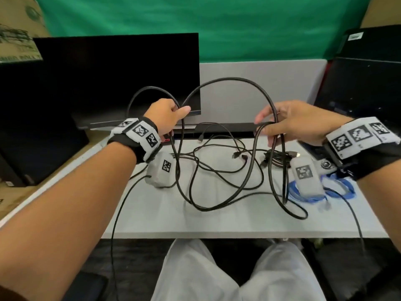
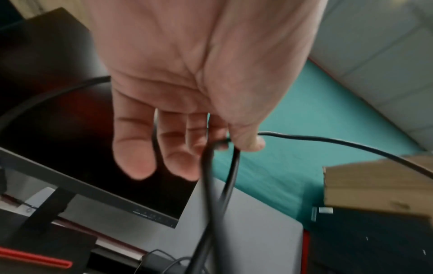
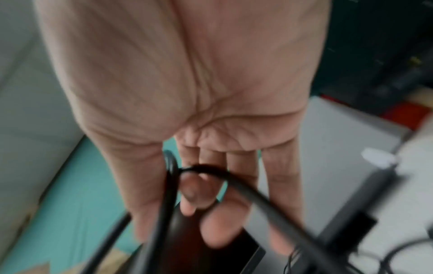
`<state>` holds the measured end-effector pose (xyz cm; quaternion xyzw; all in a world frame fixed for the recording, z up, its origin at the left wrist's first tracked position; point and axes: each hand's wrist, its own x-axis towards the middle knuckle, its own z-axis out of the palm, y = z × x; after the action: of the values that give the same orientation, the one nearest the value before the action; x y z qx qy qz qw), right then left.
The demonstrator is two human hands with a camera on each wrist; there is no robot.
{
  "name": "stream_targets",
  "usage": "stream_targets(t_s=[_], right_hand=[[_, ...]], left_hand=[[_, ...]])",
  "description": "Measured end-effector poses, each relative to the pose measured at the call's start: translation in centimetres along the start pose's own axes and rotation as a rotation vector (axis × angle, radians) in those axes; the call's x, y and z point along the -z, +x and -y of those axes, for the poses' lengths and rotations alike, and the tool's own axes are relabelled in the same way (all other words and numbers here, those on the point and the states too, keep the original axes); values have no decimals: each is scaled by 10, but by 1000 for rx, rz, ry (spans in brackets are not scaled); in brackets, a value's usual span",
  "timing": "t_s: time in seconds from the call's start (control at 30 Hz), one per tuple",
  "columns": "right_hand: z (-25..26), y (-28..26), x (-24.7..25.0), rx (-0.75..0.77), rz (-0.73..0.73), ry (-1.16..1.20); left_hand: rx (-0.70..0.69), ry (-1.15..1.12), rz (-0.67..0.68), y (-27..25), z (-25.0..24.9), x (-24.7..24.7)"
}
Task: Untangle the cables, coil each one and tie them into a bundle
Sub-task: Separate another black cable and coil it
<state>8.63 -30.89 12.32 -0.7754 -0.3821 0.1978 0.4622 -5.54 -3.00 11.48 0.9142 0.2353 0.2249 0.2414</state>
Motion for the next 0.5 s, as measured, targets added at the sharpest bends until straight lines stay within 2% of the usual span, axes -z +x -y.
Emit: stream_targets(t_s=[0.13, 0.2, 0.27, 0.37, 0.43, 0.5], right_hand=[[-17, -4, 3, 96, 199, 577], [-27, -1, 6, 0, 227, 694], [-37, 7, 5, -156, 98, 535], [-60, 25, -2, -315, -118, -65], [-74, 35, -7, -409, -122, -353], [-86, 45, -13, -484, -55, -463]], left_hand=[[29, -163, 35, -1, 6, -12], [68, -237, 43, -1, 10, -16], [102, -233, 36, 1, 15, -19], [173, -222, 56, 7, 24, -22], [190, -249, 75, 13, 30, -23], [185, -295, 93, 19, 35, -25]])
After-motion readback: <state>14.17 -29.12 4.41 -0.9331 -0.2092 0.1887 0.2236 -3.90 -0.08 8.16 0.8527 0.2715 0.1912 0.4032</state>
